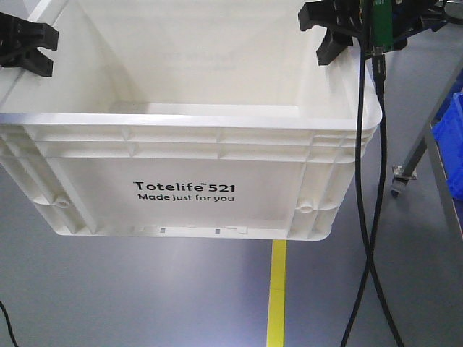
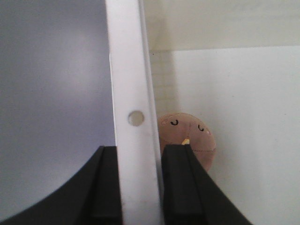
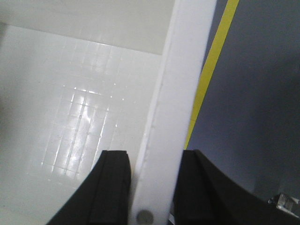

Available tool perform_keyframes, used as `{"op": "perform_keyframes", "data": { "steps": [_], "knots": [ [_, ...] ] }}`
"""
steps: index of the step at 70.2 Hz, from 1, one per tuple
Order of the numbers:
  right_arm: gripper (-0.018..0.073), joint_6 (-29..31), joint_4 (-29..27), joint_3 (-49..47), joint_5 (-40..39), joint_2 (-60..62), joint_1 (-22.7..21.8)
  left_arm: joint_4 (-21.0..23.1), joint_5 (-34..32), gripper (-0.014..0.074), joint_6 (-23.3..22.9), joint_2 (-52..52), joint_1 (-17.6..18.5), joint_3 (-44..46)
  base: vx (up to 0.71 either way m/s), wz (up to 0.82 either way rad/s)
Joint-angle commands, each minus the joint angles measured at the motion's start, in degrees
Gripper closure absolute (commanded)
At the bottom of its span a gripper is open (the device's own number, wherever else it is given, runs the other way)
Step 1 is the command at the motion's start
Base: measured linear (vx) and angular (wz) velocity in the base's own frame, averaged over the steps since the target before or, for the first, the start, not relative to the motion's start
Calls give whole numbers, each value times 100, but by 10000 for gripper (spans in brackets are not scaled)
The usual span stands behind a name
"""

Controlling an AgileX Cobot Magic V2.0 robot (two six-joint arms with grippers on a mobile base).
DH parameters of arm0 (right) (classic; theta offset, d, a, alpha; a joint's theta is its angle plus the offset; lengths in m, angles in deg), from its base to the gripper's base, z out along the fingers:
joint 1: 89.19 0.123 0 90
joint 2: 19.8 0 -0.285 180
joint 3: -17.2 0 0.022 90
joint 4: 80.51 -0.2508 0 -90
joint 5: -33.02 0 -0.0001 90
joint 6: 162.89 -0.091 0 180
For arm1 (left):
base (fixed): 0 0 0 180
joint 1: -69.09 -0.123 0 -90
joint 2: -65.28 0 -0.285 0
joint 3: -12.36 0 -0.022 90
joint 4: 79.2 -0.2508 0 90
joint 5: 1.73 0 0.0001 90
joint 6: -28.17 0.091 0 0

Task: Place moving items into box and shelve
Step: 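Hold the lifted tote with both grippers while the base drives away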

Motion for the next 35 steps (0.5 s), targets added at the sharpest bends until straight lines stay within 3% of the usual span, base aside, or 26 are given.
{"op": "perform_keyframes", "data": {
  "steps": [1,35],
  "knots": [
    [571,236,-196,-269,-398,361,13,219,-731,622,30,276,29,283,54,-8],
    [571,236,-196,-269,-392,361,13,219,-731,622,30,276,29,283,54,-9]
  ]
}}
